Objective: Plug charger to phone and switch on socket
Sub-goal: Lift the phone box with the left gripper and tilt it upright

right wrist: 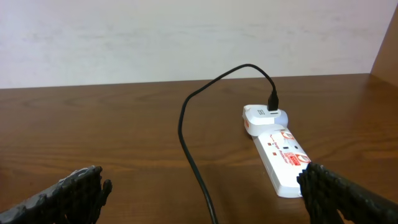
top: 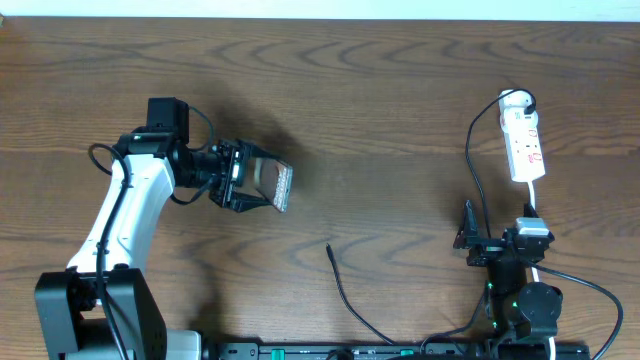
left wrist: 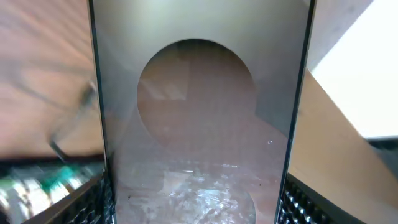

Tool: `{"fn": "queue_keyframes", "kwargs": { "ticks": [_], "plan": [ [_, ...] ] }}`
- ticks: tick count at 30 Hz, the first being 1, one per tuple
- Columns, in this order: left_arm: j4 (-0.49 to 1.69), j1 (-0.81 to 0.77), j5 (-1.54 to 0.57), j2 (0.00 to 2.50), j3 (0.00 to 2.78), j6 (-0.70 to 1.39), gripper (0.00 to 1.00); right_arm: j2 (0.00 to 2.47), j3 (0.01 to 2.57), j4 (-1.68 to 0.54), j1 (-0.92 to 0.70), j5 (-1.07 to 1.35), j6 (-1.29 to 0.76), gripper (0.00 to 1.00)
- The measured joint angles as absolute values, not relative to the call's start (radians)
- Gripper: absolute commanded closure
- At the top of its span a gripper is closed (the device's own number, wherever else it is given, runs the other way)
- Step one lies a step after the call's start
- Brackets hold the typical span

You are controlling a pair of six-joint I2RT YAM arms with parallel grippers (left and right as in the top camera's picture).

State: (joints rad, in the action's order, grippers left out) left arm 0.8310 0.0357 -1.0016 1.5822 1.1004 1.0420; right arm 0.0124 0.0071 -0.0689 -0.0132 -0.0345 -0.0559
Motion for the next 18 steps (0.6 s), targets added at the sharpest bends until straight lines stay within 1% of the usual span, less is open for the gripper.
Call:
{"fn": "queue_keyframes", "kwargs": {
  "ticks": [10, 14, 18],
  "plan": [
    [0.838, 0.036, -0.588, 1.582, 1.100, 0.800, 0.92, 0.012, 0.007, -0.069, -0.013, -0.034, -0.056, 0.01],
    [0.869, 0.036, -0.399, 1.582, 1.100, 0.752, 0.93, 0.012, 0.007, -0.069, -0.013, -0.035, -0.056, 0.01],
    [0.875, 0.036, -0.310, 1.582, 1.100, 0.735, 0.92, 0.012, 0.007, -0.069, -0.013, -0.035, -0.056, 0.01]
  ]
}}
